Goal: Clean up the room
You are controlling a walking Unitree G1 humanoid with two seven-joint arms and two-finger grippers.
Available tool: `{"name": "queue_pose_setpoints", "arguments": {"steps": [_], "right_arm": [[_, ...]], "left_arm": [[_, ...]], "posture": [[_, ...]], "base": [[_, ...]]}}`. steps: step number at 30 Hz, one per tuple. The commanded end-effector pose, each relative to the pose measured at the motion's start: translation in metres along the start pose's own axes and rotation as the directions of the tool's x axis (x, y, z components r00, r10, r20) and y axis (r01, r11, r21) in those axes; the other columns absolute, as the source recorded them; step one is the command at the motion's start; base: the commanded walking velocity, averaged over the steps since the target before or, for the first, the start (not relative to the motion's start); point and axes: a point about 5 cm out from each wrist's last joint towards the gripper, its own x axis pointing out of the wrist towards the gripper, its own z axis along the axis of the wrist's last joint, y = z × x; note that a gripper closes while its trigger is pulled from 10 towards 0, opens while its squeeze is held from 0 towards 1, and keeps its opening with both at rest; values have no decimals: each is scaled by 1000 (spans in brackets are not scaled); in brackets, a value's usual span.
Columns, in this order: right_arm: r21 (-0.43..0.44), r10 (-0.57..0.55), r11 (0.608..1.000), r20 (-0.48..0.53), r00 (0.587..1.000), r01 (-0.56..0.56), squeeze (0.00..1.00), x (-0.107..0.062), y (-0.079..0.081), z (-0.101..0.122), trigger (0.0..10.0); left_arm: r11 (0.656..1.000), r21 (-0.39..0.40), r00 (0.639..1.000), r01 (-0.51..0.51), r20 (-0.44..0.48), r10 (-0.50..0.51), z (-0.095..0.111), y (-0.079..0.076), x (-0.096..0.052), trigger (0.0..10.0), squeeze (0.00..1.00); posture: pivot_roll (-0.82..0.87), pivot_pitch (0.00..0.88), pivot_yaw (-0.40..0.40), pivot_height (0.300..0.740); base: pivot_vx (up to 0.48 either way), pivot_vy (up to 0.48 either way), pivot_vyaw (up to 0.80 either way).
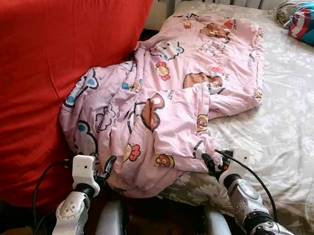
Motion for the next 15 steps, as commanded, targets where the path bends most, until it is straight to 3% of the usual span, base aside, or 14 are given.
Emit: {"name": "queue_pose_setpoints", "arguments": {"steps": [1, 12, 13, 14, 15], "right_arm": [[-3, 2, 1000, -35, 999, -2, 0, 0, 4, -7, 10000], [15, 13, 1000, 5, 1000, -13, 0, 2, 9, -3, 10000], [15, 13, 1000, 6, 1000, -13, 0, 2, 9, -3, 6157], [12, 11, 1000, 6, 1000, -11, 0, 2, 10, -3, 4196], [11, 11, 1000, 6, 1000, -11, 0, 3, 10, -3, 3020]], "left_arm": [[1000, 12, 1000, 6, -16, -6, -2, 2, -5, 10000, 0], [1000, -2, 1000, -22, 21, 23, 8, 7, -22, 10000, 0], [1000, -1, 1000, -22, 22, 22, 9, 7, -23, 10000, 0], [1000, 5, 1000, -22, 21, 22, 9, 7, -25, 10000, 0], [1000, 6, 1000, -22, 19, 22, 9, 7, -25, 10000, 0]], "posture": [[227, 181, 41, 571], [254, 235, 48, 571], [254, 236, 48, 571], [255, 242, 49, 571], [255, 242, 49, 571]], "base": [[0, 0, 0], [0, 0, 0], [0, 0, 0], [0, 0, 0], [0, 0, 0]]}}
